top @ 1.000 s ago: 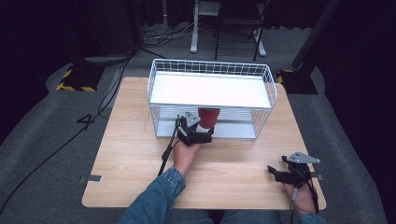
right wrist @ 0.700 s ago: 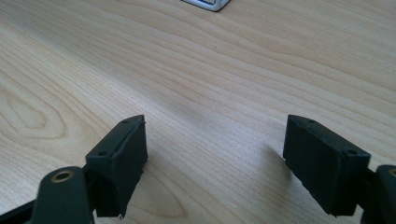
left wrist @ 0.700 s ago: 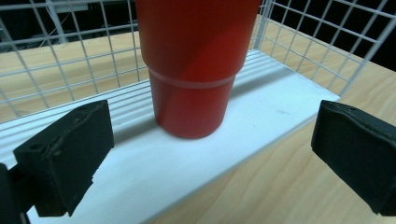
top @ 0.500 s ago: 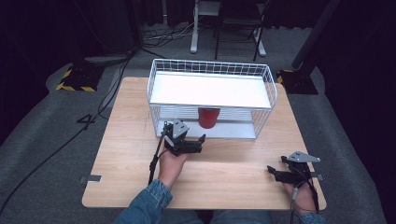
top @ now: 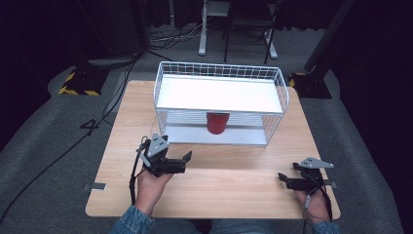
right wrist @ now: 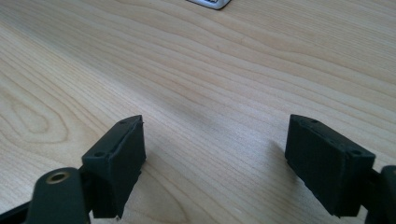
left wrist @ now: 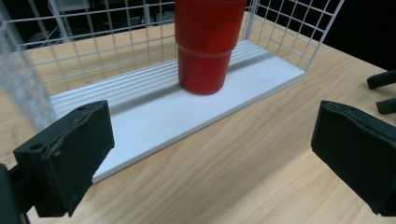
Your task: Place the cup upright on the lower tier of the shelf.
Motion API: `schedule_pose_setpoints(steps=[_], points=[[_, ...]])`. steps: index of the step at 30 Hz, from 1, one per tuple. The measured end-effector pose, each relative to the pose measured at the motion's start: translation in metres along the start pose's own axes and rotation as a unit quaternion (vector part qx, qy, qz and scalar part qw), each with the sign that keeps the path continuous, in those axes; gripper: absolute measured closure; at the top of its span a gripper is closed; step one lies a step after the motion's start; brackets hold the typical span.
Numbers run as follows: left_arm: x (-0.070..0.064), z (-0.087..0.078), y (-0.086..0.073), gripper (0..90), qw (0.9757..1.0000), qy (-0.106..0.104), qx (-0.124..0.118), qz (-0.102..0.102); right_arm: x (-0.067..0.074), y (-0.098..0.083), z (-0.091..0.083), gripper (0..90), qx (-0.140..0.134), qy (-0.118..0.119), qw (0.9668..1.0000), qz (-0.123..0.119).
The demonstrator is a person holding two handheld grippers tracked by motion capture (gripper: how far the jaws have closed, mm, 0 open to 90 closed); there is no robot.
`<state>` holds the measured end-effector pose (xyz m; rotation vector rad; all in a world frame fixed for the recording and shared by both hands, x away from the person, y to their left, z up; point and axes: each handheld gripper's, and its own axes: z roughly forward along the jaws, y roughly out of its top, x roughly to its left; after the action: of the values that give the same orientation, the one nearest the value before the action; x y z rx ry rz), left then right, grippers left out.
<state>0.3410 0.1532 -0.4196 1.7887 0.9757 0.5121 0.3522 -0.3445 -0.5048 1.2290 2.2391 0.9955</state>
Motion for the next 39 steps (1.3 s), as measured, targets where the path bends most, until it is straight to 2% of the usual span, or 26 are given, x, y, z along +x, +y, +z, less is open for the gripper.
schedule_pose_setpoints(steps=[3,6,10,13,17,20,24,29,31,33,35,39], points=[[0.004,-0.013,-0.005,0.0,1.0000,0.000,0.006,0.003,0.000,0.000,0.000,20.5,0.000,0.000,1.0000,0.000],[0.007,-0.024,-0.010,0.0,0.9997,-0.008,0.023,0.007,0.000,0.001,0.001,20.5,0.000,0.001,1.0000,0.000],[0.012,-0.037,-0.017,0.0,0.9993,-0.004,0.032,0.017,0.000,0.001,0.001,20.5,0.000,0.001,1.0000,0.000],[0.015,-0.042,-0.024,0.0,0.9984,-0.011,0.054,0.010,0.000,0.001,0.001,20.5,0.000,0.001,1.0000,0.000],[0.020,-0.047,-0.035,0.0,0.9972,-0.001,0.074,0.013,0.000,0.001,0.001,20.4,0.000,0.000,1.0000,-0.001],[0.024,-0.048,-0.042,0.0,0.9961,-0.002,0.088,0.012,0.000,0.001,0.001,20.5,0.000,0.000,1.0000,0.000],[0.033,-0.048,-0.053,0.0,0.9920,0.003,0.125,0.014,0.000,0.001,0.001,20.5,0.000,0.000,1.0000,-0.001],[0.043,-0.046,-0.069,0.1,0.9885,-0.004,0.151,0.002,0.000,0.001,0.001,20.4,0.000,0.000,1.0000,-0.001],[0.045,-0.043,-0.074,0.1,0.9857,-0.008,0.168,0.001,0.000,0.001,0.001,20.4,0.000,0.000,1.0000,-0.001],[0.046,-0.040,-0.079,0.2,0.9820,-0.006,0.189,0.011,0.000,0.001,0.001,20.4,0.000,0.001,1.0000,-0.001],[0.047,-0.038,-0.083,0.2,0.9799,-0.002,0.199,0.015,0.000,0.001,0.001,20.4,0.000,0.001,1.0000,-0.001],[0.051,-0.034,-0.089,0.2,0.9778,0.001,0.209,0.007,0.000,0.001,0.001,20.4,0.000,0.000,1.0000,-0.001]])
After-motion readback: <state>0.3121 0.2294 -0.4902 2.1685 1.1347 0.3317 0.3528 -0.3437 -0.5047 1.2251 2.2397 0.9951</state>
